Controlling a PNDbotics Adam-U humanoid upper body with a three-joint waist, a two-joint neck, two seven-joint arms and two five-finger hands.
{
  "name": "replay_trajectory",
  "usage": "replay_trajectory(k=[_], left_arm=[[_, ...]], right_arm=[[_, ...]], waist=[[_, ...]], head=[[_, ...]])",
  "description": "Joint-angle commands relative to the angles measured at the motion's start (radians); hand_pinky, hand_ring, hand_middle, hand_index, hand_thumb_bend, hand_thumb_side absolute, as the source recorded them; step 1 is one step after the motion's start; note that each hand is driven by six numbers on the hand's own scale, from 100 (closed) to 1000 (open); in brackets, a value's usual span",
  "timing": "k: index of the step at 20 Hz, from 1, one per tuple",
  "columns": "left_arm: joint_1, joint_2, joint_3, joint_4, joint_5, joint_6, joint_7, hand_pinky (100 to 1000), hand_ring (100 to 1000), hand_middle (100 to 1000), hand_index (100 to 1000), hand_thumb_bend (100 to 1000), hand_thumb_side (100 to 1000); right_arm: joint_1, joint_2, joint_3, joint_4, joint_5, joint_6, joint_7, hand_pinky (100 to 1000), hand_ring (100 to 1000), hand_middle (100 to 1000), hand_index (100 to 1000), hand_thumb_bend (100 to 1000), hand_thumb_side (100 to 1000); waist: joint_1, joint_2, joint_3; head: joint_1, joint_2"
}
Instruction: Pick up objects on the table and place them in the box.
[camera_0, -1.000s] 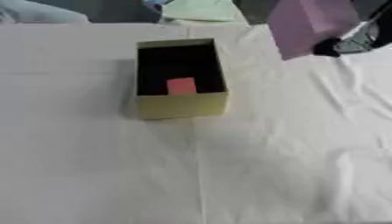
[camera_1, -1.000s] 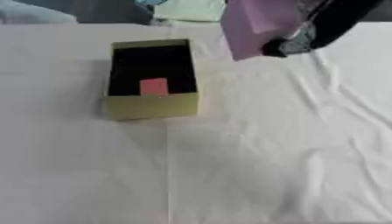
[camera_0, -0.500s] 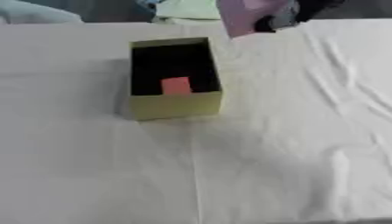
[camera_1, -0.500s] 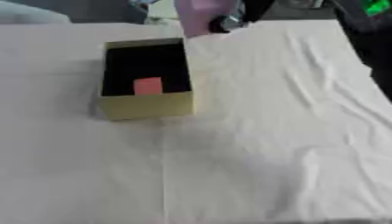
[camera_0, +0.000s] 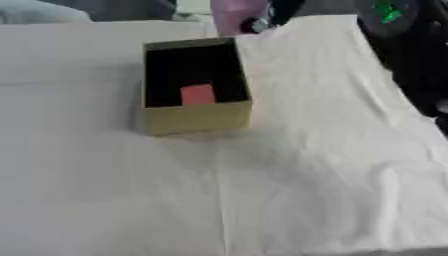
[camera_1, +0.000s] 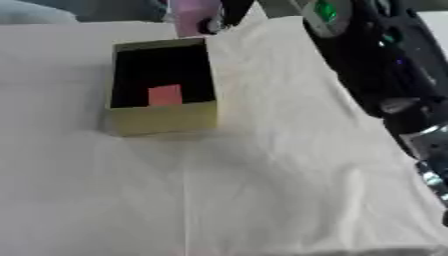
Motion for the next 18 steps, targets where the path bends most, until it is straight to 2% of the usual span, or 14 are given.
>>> replay_trajectory(k=[1, 9, 14, 18], left_arm=[[-0.018, 0.012, 0.003, -0.015, 0.009, -0.002, -0.008, 663, 683, 676, 794, 420, 834], [-0.033, 0.002, 0.001, -0.015, 0.017, -0.006, -0.012, 663, 683, 676, 795, 422, 832], [-0.035, -0.001, 0.001, -0.015, 0.02, -0.007, -0.014, 663, 683, 676, 795, 421, 832], [-0.036, -0.002, 0.001, -0.015, 0.021, -0.007, -0.015, 663, 683, 676, 795, 421, 833]], right_arm=[[-0.027, 0.029, -0.004, 0.041, 0.026, -0.008, -0.027, 480, 492, 325, 578, 271, 282], [-0.021, 0.102, 0.001, 0.134, 0.066, -0.032, -0.077, 483, 492, 331, 580, 252, 305], [-0.014, 0.121, 0.006, 0.166, 0.098, -0.047, -0.086, 553, 528, 373, 609, 293, 338], [-0.009, 0.132, -0.004, 0.197, 0.138, -0.04, -0.117, 582, 552, 411, 645, 298, 370]], waist=[[0.007, -0.012, 0.007], [0.013, -0.004, 0.029], [0.01, -0.003, 0.039], [0.01, -0.001, 0.046]], head=[[-0.012, 0.005], [-0.025, 0.005], [-0.029, 0.005], [-0.032, 0.005]])
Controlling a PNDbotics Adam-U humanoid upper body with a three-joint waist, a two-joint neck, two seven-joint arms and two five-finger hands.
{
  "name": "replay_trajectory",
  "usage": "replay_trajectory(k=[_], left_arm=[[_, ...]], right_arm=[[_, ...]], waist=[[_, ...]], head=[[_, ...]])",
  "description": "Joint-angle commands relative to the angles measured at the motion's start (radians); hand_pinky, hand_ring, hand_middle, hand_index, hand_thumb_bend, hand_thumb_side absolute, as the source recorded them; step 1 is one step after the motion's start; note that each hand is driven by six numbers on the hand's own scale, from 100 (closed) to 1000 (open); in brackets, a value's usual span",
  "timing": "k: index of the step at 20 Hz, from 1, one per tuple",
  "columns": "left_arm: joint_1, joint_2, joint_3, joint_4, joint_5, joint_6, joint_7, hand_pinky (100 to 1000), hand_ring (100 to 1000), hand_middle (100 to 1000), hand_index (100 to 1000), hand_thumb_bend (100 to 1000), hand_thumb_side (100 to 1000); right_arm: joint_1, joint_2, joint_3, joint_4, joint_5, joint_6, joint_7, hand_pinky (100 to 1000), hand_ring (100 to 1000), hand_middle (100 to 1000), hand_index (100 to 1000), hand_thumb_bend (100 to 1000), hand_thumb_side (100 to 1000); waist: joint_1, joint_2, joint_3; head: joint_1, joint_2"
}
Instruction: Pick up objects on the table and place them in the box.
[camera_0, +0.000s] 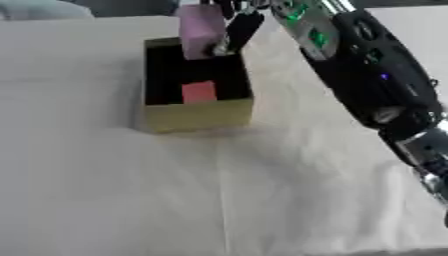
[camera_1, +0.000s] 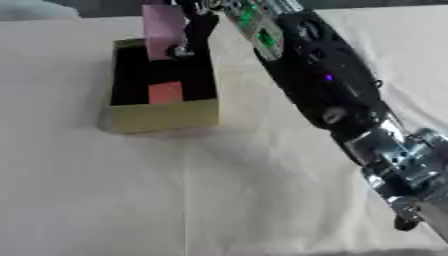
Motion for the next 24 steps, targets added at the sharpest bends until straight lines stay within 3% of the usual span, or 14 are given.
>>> replay_trajectory(k=[1, 7, 12, 17, 24], left_arm=[[-0.011, 0.014, 0.002, -0.015, 0.004, 0.0, -0.005, 662, 683, 676, 795, 419, 834], [-0.013, 0.011, 0.001, -0.015, 0.004, 0.0, -0.007, 662, 682, 676, 795, 418, 836], [-0.012, 0.009, 0.001, -0.015, 0.004, 0.0, -0.008, 662, 683, 676, 795, 419, 835], [-0.012, 0.009, 0.002, -0.015, 0.003, 0.0, -0.008, 662, 683, 676, 795, 419, 833], [-0.012, 0.009, 0.003, -0.015, 0.003, 0.0, -0.008, 661, 683, 676, 795, 421, 832]], right_arm=[[-0.016, 0.001, -0.016, 0.018, 0.037, 0.008, -0.03, 585, 555, 416, 649, 297, 387], [-0.011, 0.01, -0.016, 0.044, 0.081, 0.001, -0.063, 682, 654, 537, 735, 326, 435], [-0.009, 0.011, -0.002, 0.034, 0.066, -0.069, 0.018, 839, 891, 787, 902, 337, 528], [-0.01, 0.01, -0.01, 0.019, 0.056, -0.115, 0.121, 899, 944, 806, 937, 400, 554], [-0.012, 0.007, -0.022, 0.0, 0.049, -0.122, 0.127, 899, 935, 781, 940, 421, 537]], waist=[[0.004, -0.012, 0.004], [0.004, -0.006, 0.007], [0.003, -0.005, 0.005], [0.003, -0.006, 0.004], [0.004, -0.009, -0.001]], head=[[-0.004, 0.005], [-0.012, 0.005], [-0.011, 0.005], [-0.012, 0.005], [-0.008, 0.005]])
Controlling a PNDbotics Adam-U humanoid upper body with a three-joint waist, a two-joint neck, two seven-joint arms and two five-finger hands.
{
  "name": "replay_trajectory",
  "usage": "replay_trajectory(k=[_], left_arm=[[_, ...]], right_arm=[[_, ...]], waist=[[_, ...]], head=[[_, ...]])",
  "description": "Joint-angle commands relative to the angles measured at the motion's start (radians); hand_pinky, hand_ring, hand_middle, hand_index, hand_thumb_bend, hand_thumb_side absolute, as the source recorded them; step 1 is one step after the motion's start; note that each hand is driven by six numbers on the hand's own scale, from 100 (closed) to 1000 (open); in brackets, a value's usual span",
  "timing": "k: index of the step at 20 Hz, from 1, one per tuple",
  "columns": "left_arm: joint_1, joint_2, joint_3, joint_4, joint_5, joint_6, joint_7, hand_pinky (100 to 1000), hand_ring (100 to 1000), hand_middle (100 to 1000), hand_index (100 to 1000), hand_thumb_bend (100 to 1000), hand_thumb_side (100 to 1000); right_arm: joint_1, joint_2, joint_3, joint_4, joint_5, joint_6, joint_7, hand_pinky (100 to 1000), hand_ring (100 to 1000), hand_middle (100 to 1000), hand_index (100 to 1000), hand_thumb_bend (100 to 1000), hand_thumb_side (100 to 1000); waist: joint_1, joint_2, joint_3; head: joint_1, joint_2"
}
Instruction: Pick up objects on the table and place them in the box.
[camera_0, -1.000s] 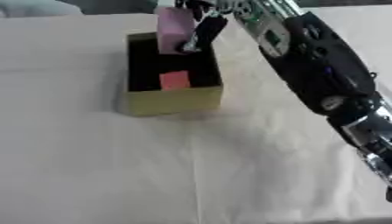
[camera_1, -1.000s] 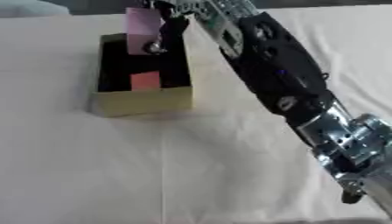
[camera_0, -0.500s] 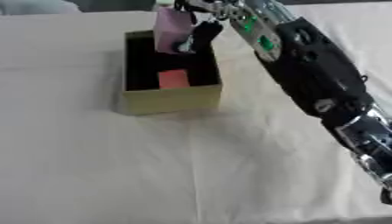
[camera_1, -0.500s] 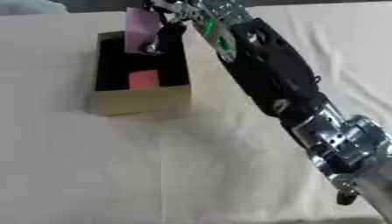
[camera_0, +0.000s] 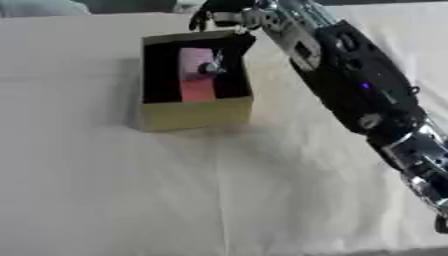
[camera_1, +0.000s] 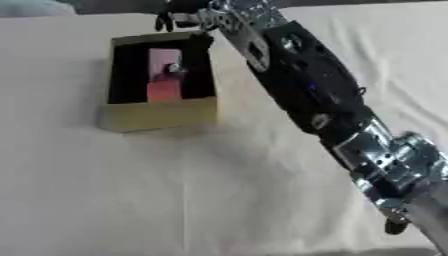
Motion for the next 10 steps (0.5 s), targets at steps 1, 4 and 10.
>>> replay_trajectory(k=[1, 4, 10], left_arm=[[-0.009, 0.018, 0.003, -0.015, 0.002, 0.0, -0.003, 661, 682, 676, 795, 421, 832], [-0.008, 0.018, 0.004, -0.015, 0.002, 0.0, -0.003, 661, 681, 676, 795, 422, 831], [-0.004, 0.02, 0.005, -0.015, 0.0, 0.0, -0.002, 661, 681, 677, 796, 422, 830]], right_arm=[[-0.024, -0.013, -0.011, -0.035, -0.014, -0.002, -0.004, 897, 933, 779, 938, 426, 523], [-0.025, -0.018, -0.01, -0.05, -0.024, 0.004, -0.01, 896, 931, 775, 938, 416, 520], [-0.027, -0.034, -0.013, -0.089, -0.057, 0.027, -0.023, 886, 912, 756, 932, 356, 505]], waist=[[0.004, -0.021, -0.001], [0.005, -0.023, -0.003], [0.005, -0.03, -0.009]], head=[[0.004, 0.005], [0.004, 0.005], [0.006, 0.005]])
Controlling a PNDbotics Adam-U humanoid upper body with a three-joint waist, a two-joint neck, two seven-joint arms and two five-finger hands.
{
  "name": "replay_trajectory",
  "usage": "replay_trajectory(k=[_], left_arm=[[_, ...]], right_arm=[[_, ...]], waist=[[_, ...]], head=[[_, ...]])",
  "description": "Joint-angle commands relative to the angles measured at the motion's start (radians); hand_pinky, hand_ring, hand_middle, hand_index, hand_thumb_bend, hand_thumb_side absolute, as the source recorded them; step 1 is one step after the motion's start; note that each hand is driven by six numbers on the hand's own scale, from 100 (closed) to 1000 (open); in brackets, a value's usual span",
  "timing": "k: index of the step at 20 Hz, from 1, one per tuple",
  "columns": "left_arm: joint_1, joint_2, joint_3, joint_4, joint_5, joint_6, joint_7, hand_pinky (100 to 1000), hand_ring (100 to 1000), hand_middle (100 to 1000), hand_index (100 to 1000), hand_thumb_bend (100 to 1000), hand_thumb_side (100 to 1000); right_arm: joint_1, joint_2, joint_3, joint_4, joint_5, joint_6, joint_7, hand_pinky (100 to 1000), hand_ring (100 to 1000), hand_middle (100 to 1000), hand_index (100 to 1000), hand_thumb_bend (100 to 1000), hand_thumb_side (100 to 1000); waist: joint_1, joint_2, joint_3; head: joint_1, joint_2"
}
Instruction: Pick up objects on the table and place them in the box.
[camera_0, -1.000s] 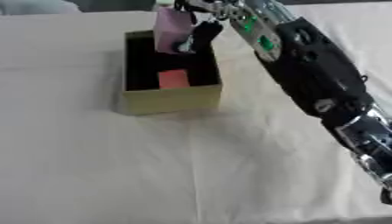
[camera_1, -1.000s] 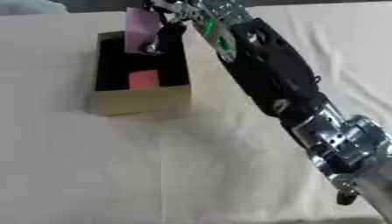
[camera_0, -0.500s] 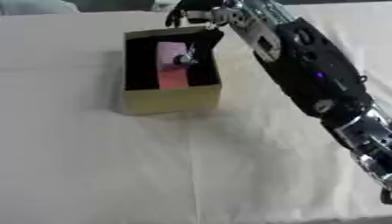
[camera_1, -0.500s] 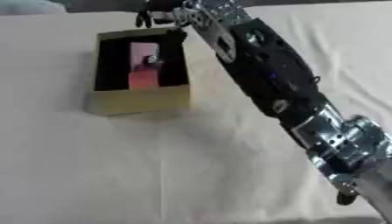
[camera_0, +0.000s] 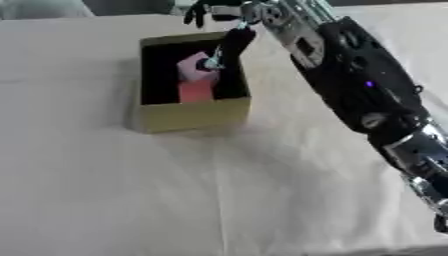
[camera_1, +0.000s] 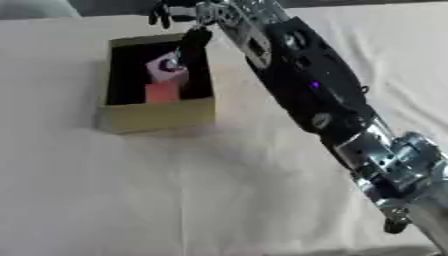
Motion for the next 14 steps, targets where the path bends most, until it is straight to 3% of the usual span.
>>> replay_trajectory(k=[1, 4, 10, 14], left_arm=[[-0.003, 0.021, 0.006, -0.015, 0.0, 0.0, -0.001, 661, 681, 677, 796, 422, 829], [0.002, 0.025, 0.009, -0.015, -0.004, 0.0, 0.003, 661, 681, 676, 795, 422, 831], [0.014, 0.03, 0.015, -0.015, -0.011, 0.002, 0.015, 662, 681, 676, 795, 421, 830], [0.019, 0.036, 0.019, -0.015, -0.017, 0.002, 0.023, 663, 682, 676, 796, 423, 827]], right_arm=[[-0.026, -0.036, -0.013, -0.056, -0.033, 0.013, -0.009, 879, 898, 749, 931, 345, 490], [-0.027, -0.081, -0.013, -0.155, -0.085, 0.031, -0.012, 866, 869, 726, 919, 303, 471], [0.021, -0.255, -0.062, -0.541, -0.26, 0.127, -0.041, 857, 840, 675, 880, 118, 434], [0.104, -0.39, -0.13, -0.777, -0.398, 0.186, -0.097, 850, 823, 654, 864, 100, 414]], waist=[[0.004, -0.023, -0.003], [0.001, -0.026, -0.01], [-0.005, -0.032, -0.029], [-0.005, -0.036, -0.04]], head=[[0.005, 0.005], [0.013, 0.005], [0.036, 0.005], [0.052, 0.005]])
